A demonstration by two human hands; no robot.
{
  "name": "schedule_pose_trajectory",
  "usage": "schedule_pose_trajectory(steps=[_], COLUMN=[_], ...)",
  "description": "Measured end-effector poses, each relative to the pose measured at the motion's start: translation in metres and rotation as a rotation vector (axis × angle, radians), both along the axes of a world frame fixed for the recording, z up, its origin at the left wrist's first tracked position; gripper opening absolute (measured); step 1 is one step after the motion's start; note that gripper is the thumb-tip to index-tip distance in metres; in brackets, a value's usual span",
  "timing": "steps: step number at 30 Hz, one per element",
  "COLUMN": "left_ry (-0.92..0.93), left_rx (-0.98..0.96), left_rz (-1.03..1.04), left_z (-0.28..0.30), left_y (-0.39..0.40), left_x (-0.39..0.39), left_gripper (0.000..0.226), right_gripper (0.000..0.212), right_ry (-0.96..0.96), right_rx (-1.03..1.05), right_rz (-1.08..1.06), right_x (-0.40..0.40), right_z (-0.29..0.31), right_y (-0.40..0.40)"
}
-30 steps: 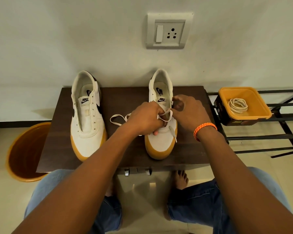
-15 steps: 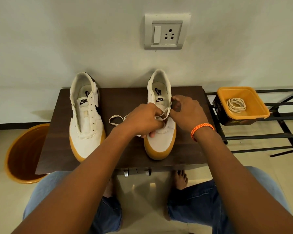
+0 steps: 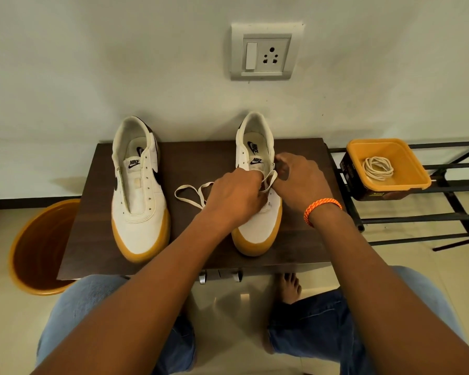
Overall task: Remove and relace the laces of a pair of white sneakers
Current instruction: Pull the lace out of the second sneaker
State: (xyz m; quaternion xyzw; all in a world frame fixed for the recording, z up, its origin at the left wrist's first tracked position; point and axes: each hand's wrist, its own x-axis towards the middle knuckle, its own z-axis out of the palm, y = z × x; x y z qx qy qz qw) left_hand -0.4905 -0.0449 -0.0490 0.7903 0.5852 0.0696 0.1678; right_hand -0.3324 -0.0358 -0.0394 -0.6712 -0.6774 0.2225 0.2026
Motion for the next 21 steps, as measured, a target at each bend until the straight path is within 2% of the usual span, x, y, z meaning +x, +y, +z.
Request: schedule_pose_trajectory(steps=[5, 8, 12, 14, 16, 18, 21], left_ry=[0.059, 0.008, -0.327, -0.554, -0.773, -0.869, -0.869], left_rx=[0.079, 0.061, -0.006, -0.041, -0.094, -0.031, 0.114], left_rz=[0.024, 0.049, 0.133, 0.208, 0.294, 0.317, 0.344], left_z=[-0.008, -0.006, 0.011, 0.023, 0.034, 0.041, 0.045], left_y=[-0.003, -0.003, 0.007, 0.011, 0.012, 0.014, 0.016], left_x=[0.007, 0.008, -0.006, -0.019, -0.034, -0.048, -0.062], left_gripper=[0.029, 0.029, 0.018, 0.029, 0.038, 0.039, 0.036], right_gripper=[0.03, 0.03, 0.036, 0.044, 0.043, 0.037, 0.027], right_ry=[-0.02, -0.025, -0.008, 0.029, 0.032, 0.015, -0.003], right_rx=[0.009, 0.007, -0.033, -0.067, -0.052, 0.001, 0.103], right_rz=[-0.004, 0.003, -0.004, -0.017, -0.014, -0.016, -0.042], right_x=[-0.002, -0.001, 0.001, 0.002, 0.001, -0.002, -0.007], right_z=[0.001, 0.001, 0.004, 0.006, 0.007, 0.007, 0.009], right_y=[-0.001, -0.002, 0.0, 0.0, -0.001, -0.002, -0.003])
